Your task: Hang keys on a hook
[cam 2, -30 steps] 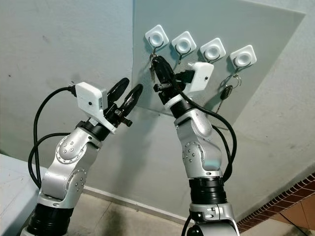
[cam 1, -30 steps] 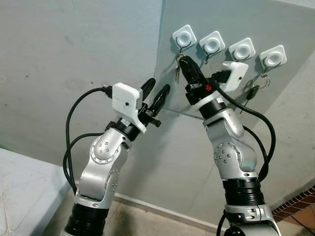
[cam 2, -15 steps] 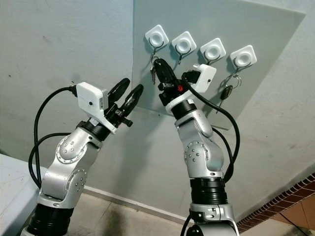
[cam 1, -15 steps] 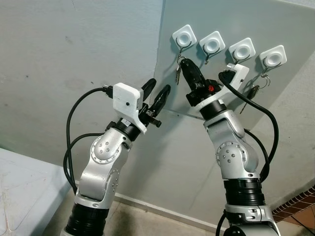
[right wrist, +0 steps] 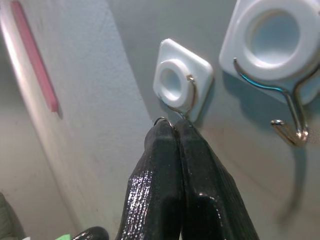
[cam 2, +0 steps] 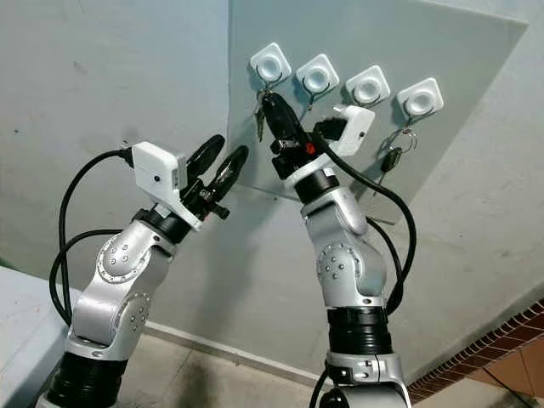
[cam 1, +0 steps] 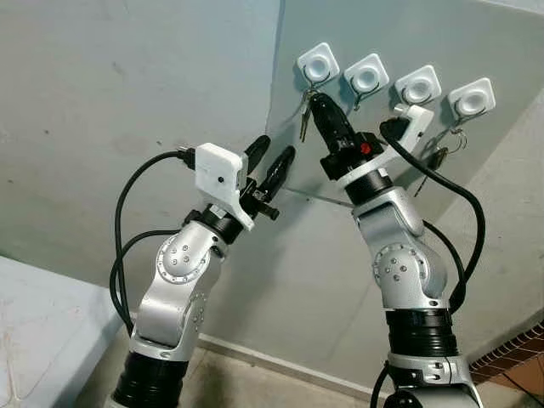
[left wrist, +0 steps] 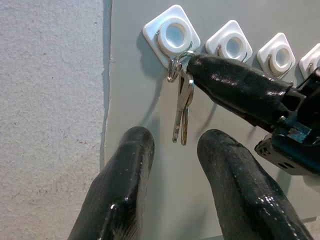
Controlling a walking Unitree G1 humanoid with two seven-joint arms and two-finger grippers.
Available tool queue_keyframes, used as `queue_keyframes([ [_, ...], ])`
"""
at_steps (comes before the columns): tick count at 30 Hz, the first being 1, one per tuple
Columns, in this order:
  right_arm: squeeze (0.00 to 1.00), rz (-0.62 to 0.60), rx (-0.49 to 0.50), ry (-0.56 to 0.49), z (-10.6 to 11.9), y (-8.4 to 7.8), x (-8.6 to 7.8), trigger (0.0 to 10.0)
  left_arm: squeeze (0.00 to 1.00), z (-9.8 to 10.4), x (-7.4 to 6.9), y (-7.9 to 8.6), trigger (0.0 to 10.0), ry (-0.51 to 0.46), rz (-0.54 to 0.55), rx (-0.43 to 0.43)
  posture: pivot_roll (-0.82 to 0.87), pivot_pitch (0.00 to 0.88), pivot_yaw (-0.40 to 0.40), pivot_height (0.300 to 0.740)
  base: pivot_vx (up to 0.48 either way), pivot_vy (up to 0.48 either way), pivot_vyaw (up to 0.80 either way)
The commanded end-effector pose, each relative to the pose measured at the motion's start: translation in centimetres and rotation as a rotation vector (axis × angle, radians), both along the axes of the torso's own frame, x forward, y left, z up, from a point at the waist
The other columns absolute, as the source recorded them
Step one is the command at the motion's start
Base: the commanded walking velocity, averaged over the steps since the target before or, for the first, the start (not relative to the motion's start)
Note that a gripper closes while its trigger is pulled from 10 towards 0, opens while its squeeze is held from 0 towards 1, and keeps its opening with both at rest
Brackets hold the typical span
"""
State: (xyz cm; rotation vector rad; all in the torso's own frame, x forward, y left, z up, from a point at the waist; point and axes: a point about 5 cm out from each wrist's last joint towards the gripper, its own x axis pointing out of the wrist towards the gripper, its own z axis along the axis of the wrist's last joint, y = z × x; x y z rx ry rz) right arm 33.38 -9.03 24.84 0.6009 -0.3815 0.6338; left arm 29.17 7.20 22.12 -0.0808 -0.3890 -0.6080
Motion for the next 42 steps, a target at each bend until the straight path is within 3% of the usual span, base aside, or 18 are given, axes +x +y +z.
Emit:
queue_keyframes([
  [1,0.00,-0.006,0.023,0.028,0.5,-0.1,0.3,10.0,0.00,0.7,-0.1,-0.3,10.0,-0.023,-0.006,-0.001,0.15,0.000,-0.094,0.740,0.000,0.000,0.00],
  [10,0.00,-0.016,0.077,0.129,0.6,-0.1,0.9,10.0,0.00,0.7,-0.2,-0.5,10.0,-0.015,-0.009,-0.007,0.15,0.000,-0.094,0.740,0.000,0.000,0.00],
  [20,0.00,-0.033,0.063,0.112,-0.4,-0.9,0.6,10.0,0.00,0.6,-0.2,-0.4,10.0,-0.006,0.007,-0.008,0.15,0.000,-0.097,0.740,0.000,0.000,0.00],
  [22,1.00,-0.022,0.064,0.115,-0.7,-1.0,0.5,10.0,0.00,0.6,-0.2,-0.3,10.0,-0.006,0.016,-0.006,0.15,0.000,-0.097,0.740,0.000,0.000,0.00],
  [29,1.00,-0.021,0.000,0.067,-1.5,-0.9,-0.3,10.0,0.00,0.2,0.0,-0.1,10.0,0.000,0.041,0.008,0.15,0.000,-0.096,0.740,0.000,0.000,0.00],
  [35,1.00,-0.042,-0.093,0.063,-3.5,-1.3,-1.0,10.0,0.00,-0.7,0.1,0.4,10.0,-0.001,0.098,0.032,0.15,0.000,-0.090,0.740,0.000,0.000,0.00],
  [42,1.00,-0.062,-0.263,0.150,-9.1,-2.0,-2.1,10.0,0.00,-5.7,0.3,1.9,10.0,0.125,0.179,0.075,0.15,0.000,-0.081,0.740,0.000,0.000,0.00],
])
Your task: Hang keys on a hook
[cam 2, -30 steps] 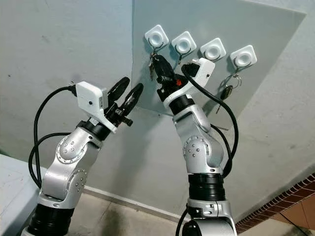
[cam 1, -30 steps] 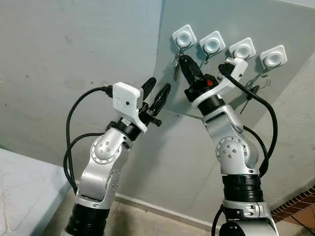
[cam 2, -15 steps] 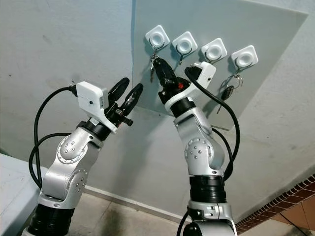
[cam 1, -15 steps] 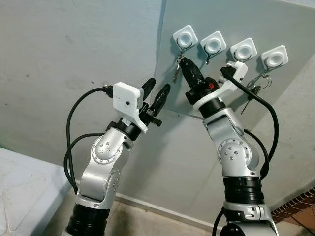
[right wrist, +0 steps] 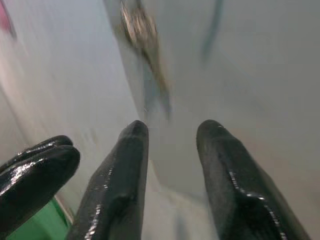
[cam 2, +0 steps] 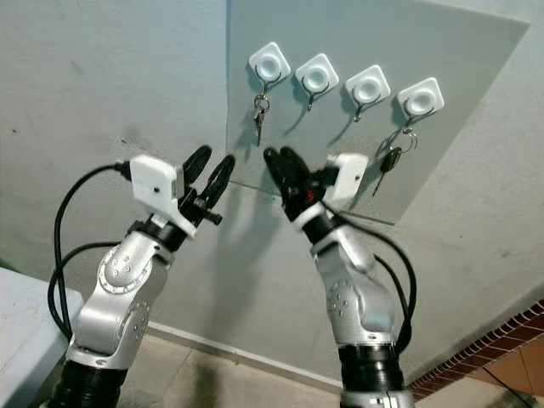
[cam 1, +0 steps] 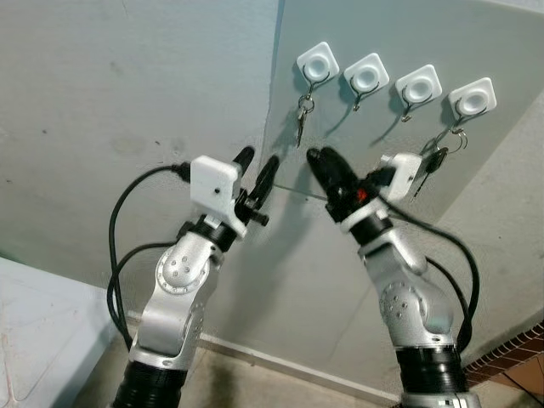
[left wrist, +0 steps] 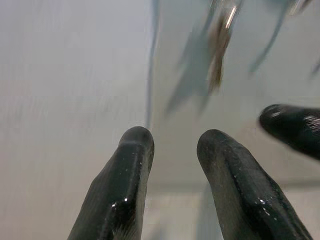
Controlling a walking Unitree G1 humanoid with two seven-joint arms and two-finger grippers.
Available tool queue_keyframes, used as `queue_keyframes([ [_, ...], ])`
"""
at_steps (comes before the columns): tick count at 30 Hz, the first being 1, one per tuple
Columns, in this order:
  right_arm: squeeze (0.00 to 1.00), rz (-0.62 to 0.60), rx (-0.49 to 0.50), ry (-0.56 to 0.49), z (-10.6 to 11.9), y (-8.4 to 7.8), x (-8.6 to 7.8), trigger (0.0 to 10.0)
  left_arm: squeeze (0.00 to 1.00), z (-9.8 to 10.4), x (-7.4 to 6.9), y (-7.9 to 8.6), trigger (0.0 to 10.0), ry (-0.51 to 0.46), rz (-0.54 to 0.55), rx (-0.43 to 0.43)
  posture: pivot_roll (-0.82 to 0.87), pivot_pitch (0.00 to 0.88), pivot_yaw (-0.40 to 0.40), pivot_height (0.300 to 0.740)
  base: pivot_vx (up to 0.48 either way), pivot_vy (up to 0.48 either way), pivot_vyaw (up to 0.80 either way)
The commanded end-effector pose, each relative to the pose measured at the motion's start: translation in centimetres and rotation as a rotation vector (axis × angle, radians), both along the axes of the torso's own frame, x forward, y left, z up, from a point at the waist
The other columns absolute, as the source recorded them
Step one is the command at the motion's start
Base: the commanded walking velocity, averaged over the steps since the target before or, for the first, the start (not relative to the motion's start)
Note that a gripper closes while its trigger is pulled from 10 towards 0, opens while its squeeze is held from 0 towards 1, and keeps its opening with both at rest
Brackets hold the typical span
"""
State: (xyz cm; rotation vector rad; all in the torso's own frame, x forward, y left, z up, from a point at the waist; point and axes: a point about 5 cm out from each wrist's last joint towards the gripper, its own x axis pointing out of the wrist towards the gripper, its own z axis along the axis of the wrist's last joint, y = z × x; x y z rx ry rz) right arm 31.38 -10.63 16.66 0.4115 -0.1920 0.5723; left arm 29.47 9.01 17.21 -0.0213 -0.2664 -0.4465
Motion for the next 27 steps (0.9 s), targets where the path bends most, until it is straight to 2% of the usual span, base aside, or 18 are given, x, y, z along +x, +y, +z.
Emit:
queue_keyframes([
  [1,1.00,-0.008,-0.040,0.021,-1.2,-0.4,-0.2,10.0,0.00,-1.1,0.0,0.1,10.0,0.025,0.012,0.016,0.15,0.000,-0.081,0.740,0.000,0.000,0.00],
  [9,1.00,-0.052,-0.168,0.122,-6.2,-1.1,-1.2,10.0,0.00,-5.2,-0.5,0.0,10.0,0.122,0.003,0.100,0.14,0.000,-0.072,0.740,0.000,0.000,0.00],
  [13,1.00,-0.067,-0.179,0.175,-8.2,-1.8,-1.7,10.0,0.00,-7.5,-0.7,0.0,10.0,0.183,0.005,0.141,0.13,0.000,-0.069,0.740,0.000,0.000,0.00],
  [14,1.00,-0.081,-0.193,0.199,-9.1,-2.1,-1.8,10.0,0.00,-8.7,-0.8,0.1,10.0,0.212,-0.003,0.165,0.13,0.000,-0.065,0.740,0.000,0.000,0.00],
  [16,1.00,-0.081,-0.198,0.208,-9.5,-2.2,-1.9,10.0,0.00,-9.1,-0.9,0.1,10.0,0.220,-0.008,0.179,0.13,0.000,-0.065,0.740,0.000,0.000,0.00],
  [17,1.00,-0.108,-0.218,0.244,-10.6,-2.8,-2.2,10.0,0.00,-10.6,-1.2,0.3,10.0,0.259,-0.006,0.214,0.13,0.000,-0.064,0.740,0.000,0.000,0.00],
  [20,1.00,-0.134,-0.249,0.311,-12.6,-3.5,-2.8,10.0,0.00,-12.8,-1.7,0.8,10.0,0.308,0.006,0.263,0.12,0.000,-0.060,0.740,0.000,0.000,0.00],
  [21,1.00,-0.134,-0.249,0.311,-12.6,-3.5,-2.8,10.0,0.00,-12.8,-1.7,0.8,10.0,0.308,0.006,0.263,0.12,0.000,-0.060,0.740,0.000,0.000,0.00],
  [23,1.00,-0.146,-0.289,0.356,-13.9,-4.0,-3.3,10.0,0.00,-14.5,-2.1,1.3,10.0,0.385,0.025,0.279,0.12,0.000,-0.057,0.740,0.000,0.000,0.00],
  [26,1.00,-0.159,-0.304,0.387,-14.7,-4.3,-3.7,10.0,0.00,-15.5,-2.3,1.7,10.0,0.427,0.055,0.279,0.12,0.000,-0.055,0.740,0.000,0.000,0.00],
  [27,1.00,-0.200,-0.357,0.483,-16.8,-5.3,-4.8,10.0,0.00,-17.7,-3.1,2.6,10.0,0.541,0.084,0.294,0.11,0.000,-0.050,0.740,0.000,0.000,0.00],
])
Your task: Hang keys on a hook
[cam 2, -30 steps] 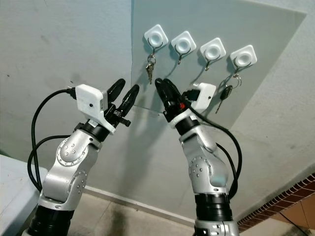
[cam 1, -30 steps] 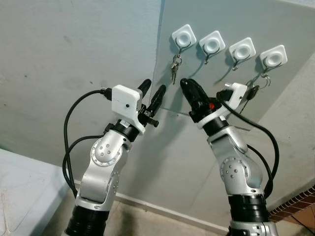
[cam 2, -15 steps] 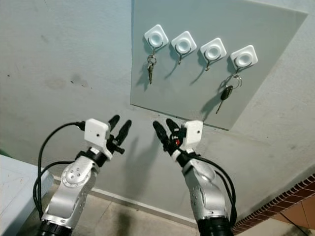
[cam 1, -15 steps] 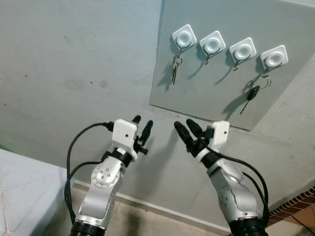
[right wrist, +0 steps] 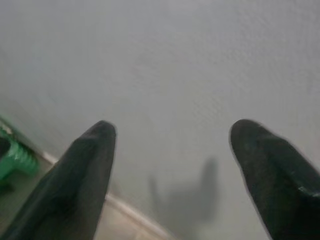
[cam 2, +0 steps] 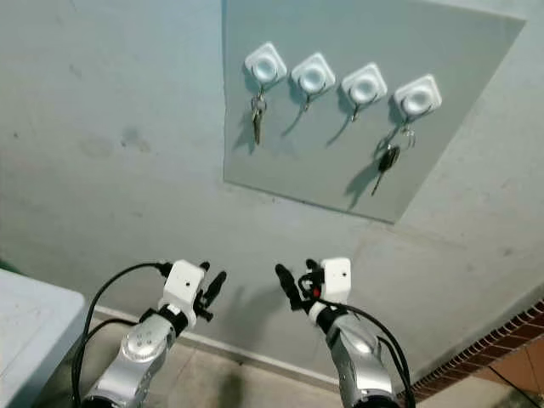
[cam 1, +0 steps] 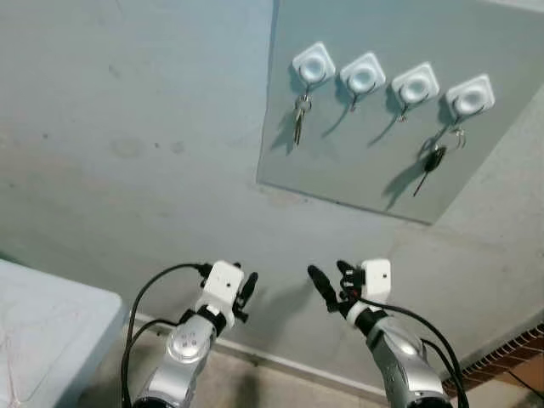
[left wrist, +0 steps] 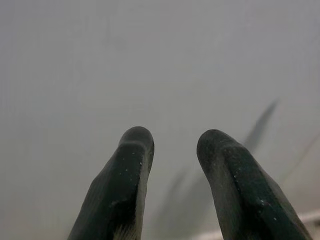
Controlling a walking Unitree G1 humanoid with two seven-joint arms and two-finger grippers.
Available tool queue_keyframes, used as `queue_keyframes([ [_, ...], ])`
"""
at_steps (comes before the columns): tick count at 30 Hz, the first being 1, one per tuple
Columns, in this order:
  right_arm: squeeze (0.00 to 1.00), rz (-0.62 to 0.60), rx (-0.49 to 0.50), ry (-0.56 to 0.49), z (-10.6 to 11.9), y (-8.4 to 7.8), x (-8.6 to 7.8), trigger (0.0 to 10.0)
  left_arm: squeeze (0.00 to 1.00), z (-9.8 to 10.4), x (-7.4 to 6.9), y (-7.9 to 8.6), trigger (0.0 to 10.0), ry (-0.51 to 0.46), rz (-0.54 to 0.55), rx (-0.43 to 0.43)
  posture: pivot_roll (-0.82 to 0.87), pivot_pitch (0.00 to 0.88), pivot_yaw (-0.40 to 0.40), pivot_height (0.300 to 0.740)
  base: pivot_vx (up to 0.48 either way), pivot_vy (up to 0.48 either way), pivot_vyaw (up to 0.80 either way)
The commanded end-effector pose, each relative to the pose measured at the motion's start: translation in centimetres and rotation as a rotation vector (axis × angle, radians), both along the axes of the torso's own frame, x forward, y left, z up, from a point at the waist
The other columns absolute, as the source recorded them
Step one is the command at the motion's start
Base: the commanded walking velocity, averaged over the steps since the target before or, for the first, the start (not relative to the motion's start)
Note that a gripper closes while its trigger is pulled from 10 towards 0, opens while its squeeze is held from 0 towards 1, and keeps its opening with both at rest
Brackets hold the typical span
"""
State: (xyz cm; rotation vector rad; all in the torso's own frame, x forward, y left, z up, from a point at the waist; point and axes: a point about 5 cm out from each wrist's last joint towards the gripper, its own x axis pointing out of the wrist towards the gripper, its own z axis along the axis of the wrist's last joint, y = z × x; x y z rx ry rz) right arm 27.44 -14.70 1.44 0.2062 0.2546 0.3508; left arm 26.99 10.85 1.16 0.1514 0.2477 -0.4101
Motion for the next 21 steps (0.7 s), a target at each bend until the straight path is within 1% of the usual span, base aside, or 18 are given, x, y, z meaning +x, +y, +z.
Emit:
queue_keyframes([
  [1,1.00,-0.049,-0.055,0.070,-1.5,-1.2,-0.8,10.0,0.00,-1.6,-0.7,0.8,10.0,0.077,0.036,0.024,0.11,0.000,-0.050,0.740,0.000,0.000,0.00],
  [3,1.00,-0.083,-0.091,0.144,-3.0,-1.9,-1.8,10.0,0.00,-3.2,-1.5,1.3,10.0,0.173,0.054,0.023,0.11,0.000,-0.047,0.740,0.000,0.000,0.00],
  [5,1.00,-0.083,-0.091,0.144,-3.0,-1.9,-1.8,10.0,0.00,-3.2,-1.5,1.3,10.0,0.173,0.054,0.023,0.11,0.000,-0.047,0.740,0.000,0.000,0.00],
  [6,1.00,-0.127,-0.131,0.237,-4.8,-2.7,-3.4,10.0,0.00,-5.0,-2.8,2.0,10.0,0.288,0.078,0.045,0.10,0.000,-0.037,0.740,0.000,0.000,0.00],
  [7,1.00,-0.127,-0.131,0.237,-4.8,-2.7,-3.4,10.0,0.00,-5.0,-2.8,2.0,10.0,0.288,0.078,0.045,0.10,0.000,-0.037,0.740,0.000,0.000,0.00],
  [8,1.00,-0.141,-0.150,0.279,-5.5,-3.1,-4.2,10.0,0.00,-5.6,-3.4,2.2,10.0,0.327,0.081,0.060,0.10,0.000,-0.036,0.740,0.000,0.000,0.00],
  [13,1.00,-0.206,-0.211,0.404,-7.6,-4.1,-6.9,10.0,0.00,-7.2,-5.2,2.9,10.0,0.432,0.096,0.088,0.10,0.000,-0.024,0.740,0.000,0.000,0.00],
  [14,1.00,-0.206,-0.211,0.404,-7.6,-4.1,-6.9,10.0,0.00,-7.2,-5.2,2.9,10.0,0.432,0.096,0.088,0.10,0.000,-0.024,0.740,0.000,0.000,0.00],
  [15,1.00,-0.214,-0.234,0.443,-8.2,-4.2,-8.0,10.0,0.00,-7.8,-6.1,3.4,10.0,0.480,0.112,0.089,0.09,0.000,-0.016,0.740,0.000,0.000,0.00],
  [17,1.00,-0.239,-0.255,0.499,-9.0,-4.4,-9.2,10.0,0.00,-8.6,-7.2,4.0,10.0,0.543,0.135,0.121,0.08,0.000,-0.008,0.740,0.000,0.000,0.00],
  [18,1.00,-0.239,-0.255,0.499,-9.0,-4.4,-9.2,10.0,0.00,-8.6,-7.2,4.0,10.0,0.543,0.135,0.121,0.08,0.000,-0.008,0.740,0.000,0.000,0.00],
  [20,1.00,-0.247,-0.264,0.551,-9.7,-4.4,-10.5,10.0,0.00,-9.2,-8.1,4.6,10.0,0.596,0.170,0.120,0.06,0.000,0.008,0.740,0.000,0.000,0.00],
  [21,1.00,-0.247,-0.264,0.551,-9.7,-4.4,-10.5,10.0,0.00,-9.2,-8.1,4.6,10.0,0.596,0.170,0.120,0.06,0.000,0.008,0.740,0.000,0.000,0.00],
])
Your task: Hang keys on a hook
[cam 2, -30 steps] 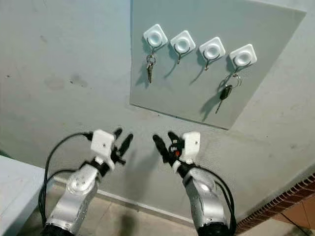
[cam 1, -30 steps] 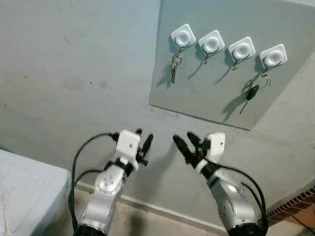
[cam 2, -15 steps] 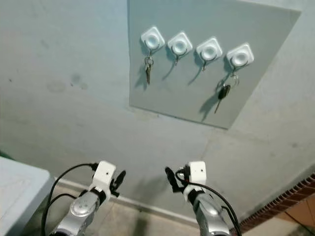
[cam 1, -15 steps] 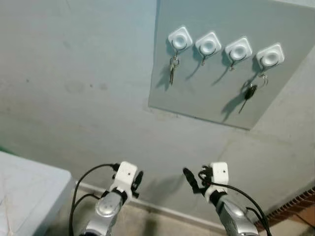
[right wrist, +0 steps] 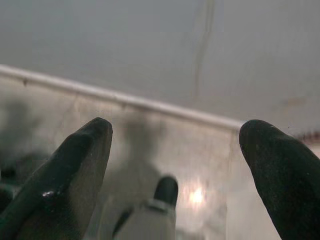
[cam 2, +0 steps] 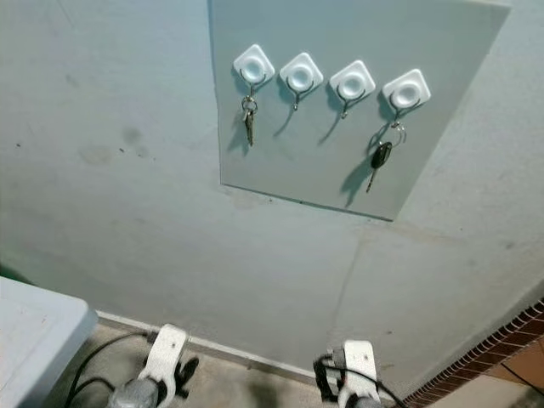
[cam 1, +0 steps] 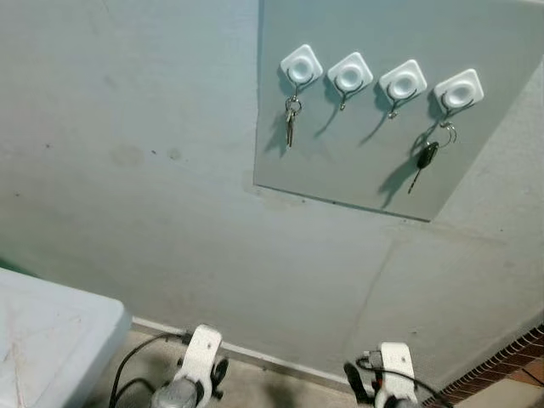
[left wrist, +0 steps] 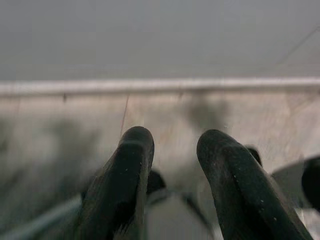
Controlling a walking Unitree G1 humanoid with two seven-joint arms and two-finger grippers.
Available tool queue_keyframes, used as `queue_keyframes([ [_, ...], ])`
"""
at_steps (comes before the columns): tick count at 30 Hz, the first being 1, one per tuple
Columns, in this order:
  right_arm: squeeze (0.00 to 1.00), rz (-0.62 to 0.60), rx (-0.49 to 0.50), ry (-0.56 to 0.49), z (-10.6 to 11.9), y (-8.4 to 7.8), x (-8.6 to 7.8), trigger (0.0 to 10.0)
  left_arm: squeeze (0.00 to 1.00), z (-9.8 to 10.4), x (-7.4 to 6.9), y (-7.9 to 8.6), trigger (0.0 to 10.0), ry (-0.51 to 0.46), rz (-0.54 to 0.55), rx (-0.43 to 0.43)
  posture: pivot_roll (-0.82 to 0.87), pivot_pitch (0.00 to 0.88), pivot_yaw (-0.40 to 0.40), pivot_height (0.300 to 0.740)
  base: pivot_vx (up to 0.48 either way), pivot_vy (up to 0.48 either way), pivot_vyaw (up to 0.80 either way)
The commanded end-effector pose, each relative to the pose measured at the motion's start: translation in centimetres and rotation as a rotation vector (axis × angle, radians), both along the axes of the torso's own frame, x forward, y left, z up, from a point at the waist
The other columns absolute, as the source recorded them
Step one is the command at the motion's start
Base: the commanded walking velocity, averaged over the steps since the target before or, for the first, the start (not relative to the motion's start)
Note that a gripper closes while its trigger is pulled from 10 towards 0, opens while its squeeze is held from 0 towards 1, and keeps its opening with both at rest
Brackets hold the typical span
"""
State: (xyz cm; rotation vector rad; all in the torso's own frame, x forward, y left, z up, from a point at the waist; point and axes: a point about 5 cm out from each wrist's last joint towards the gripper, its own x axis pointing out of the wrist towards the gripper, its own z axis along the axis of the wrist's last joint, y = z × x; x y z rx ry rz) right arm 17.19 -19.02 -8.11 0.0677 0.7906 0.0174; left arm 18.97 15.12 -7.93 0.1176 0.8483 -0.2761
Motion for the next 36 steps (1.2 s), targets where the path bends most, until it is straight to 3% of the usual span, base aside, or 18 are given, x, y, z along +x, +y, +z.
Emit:
queue_keyframes([
  [1,1.00,-0.010,-0.004,0.016,-0.2,0.0,-0.2,10.0,0.00,-0.1,-0.1,0.3,10.0,0.017,0.011,0.012,0.06,0.000,0.008,0.740,0.000,0.000,0.00],
  [2,1.00,-0.015,-0.002,0.071,-0.8,0.2,-1.5,10.0,0.00,-0.5,-0.8,0.8,10.0,0.047,0.052,0.007,0.05,0.000,0.024,0.740,0.000,0.000,0.00],
  [5,1.00,-0.014,0.001,0.098,-1.2,0.3,-2.2,10.0,0.00,-0.6,-1.0,1.0,10.0,0.057,0.070,0.001,0.05,0.000,0.024,0.740,0.000,0.000,0.00],
  [6,0.90,-0.016,-0.005,0.127,-1.5,0.3,-2.8,10.0,0.00,-0.6,-1.1,1.1,10.0,0.062,0.071,0.004,0.05,0.000,0.032,0.740,0.000,0.000,0.00],
  [7,0.00,-0.027,0.004,0.149,-1.7,0.4,-3.4,10.0,0.00,-0.6,-1.1,1.3,10.0,0.065,0.069,0.007,0.05,0.000,0.038,0.740,0.000,0.000,0.00],
  [8,0.00,-0.041,0.032,0.192,-2.1,0.7,-4.4,10.0,0.00,-0.4,-0.7,1.6,10.0,0.058,0.065,0.017,0.05,0.000,0.055,0.740,0.000,0.000,0.00],
  [14,0.00,-0.016,0.031,0.222,-2.4,1.5,-4.8,10.0,0.00,0.0,0.2,1.9,10.0,0.044,0.057,0.030,0.05,0.000,0.057,0.740,0.000,0.000,0.00],
  [22,0.00,0.029,0.043,0.253,-2.6,2.4,-4.9,10.0,0.00,-0.8,-1.4,1.1,10.0,0.067,0.007,0.042,0.05,0.000,0.050,0.740,0.000,0.000,0.00],
  [36,0.00,0.030,0.014,0.272,-2.6,1.7,-4.9,10.0,0.00,-2.0,-4.2,0.8,10.0,0.141,0.069,0.036,0.06,0.000,0.032,0.740,0.000,0.000,0.00],
])
